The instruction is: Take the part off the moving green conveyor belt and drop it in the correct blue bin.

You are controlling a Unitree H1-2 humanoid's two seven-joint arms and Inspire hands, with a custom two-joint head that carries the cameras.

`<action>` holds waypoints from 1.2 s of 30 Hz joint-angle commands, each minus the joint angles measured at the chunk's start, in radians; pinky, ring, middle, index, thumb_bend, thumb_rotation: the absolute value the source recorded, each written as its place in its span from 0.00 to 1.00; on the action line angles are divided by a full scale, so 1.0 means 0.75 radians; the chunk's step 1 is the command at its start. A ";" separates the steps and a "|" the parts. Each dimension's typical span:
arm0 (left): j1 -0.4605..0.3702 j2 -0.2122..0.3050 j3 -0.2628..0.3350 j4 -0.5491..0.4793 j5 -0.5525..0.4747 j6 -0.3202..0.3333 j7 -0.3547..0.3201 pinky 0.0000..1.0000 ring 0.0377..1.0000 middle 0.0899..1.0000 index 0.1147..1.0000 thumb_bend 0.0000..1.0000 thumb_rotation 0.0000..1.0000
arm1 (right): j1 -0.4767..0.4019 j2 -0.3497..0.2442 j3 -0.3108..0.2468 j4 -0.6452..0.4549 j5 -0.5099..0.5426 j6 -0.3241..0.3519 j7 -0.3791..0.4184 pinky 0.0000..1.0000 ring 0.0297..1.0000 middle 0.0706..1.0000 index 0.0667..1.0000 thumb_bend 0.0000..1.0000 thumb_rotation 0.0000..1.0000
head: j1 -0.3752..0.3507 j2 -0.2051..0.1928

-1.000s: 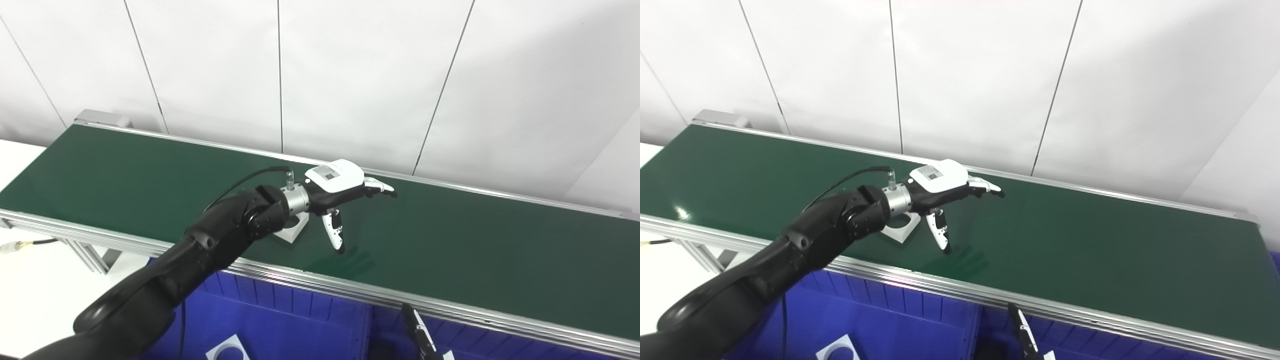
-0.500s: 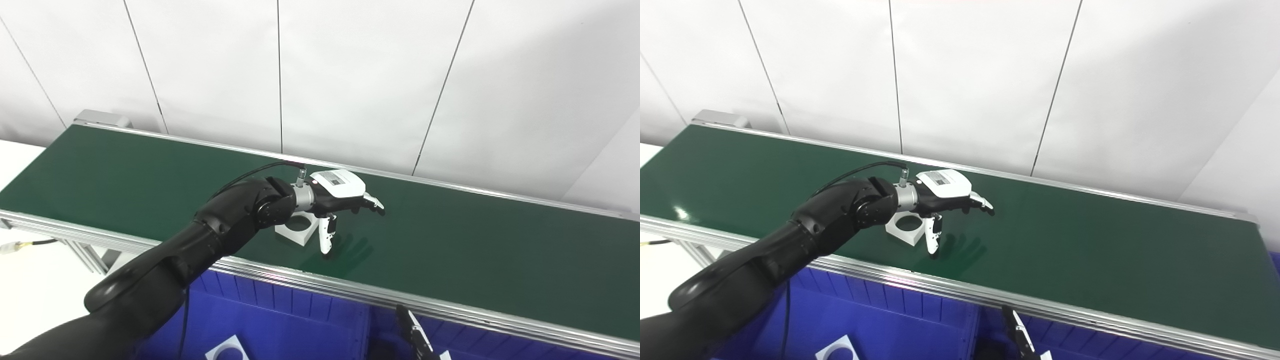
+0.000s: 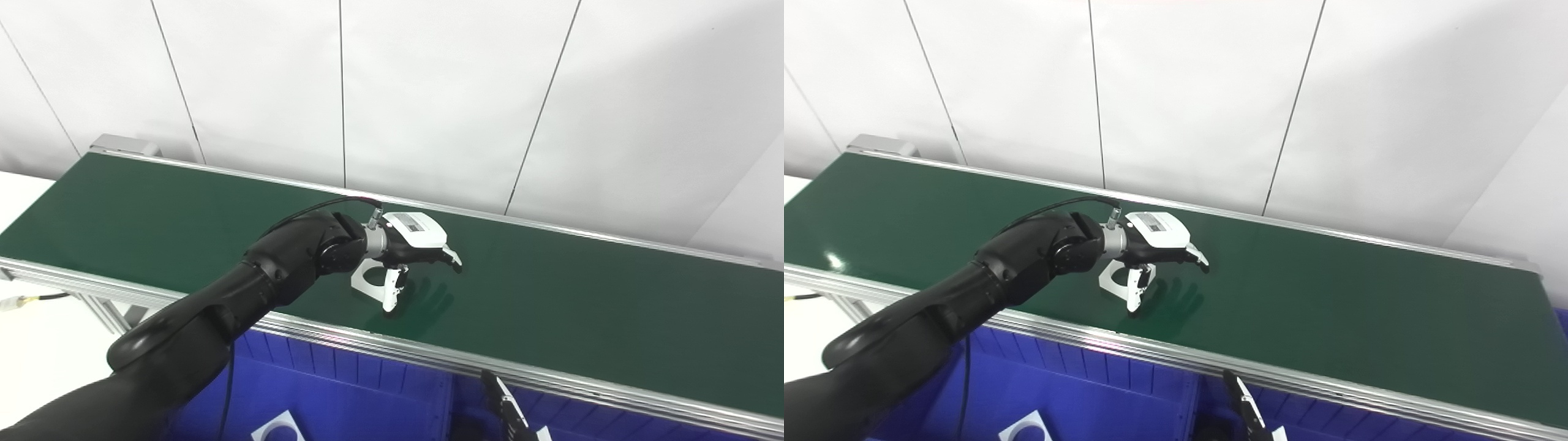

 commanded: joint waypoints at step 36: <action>-0.059 -0.029 -0.147 0.197 0.281 0.194 0.494 0.28 0.36 0.42 0.47 0.50 0.00 | 0.012 0.023 0.004 -0.066 -0.041 -0.068 -0.013 0.90 0.92 0.91 0.94 0.82 0.88 | -0.027 0.029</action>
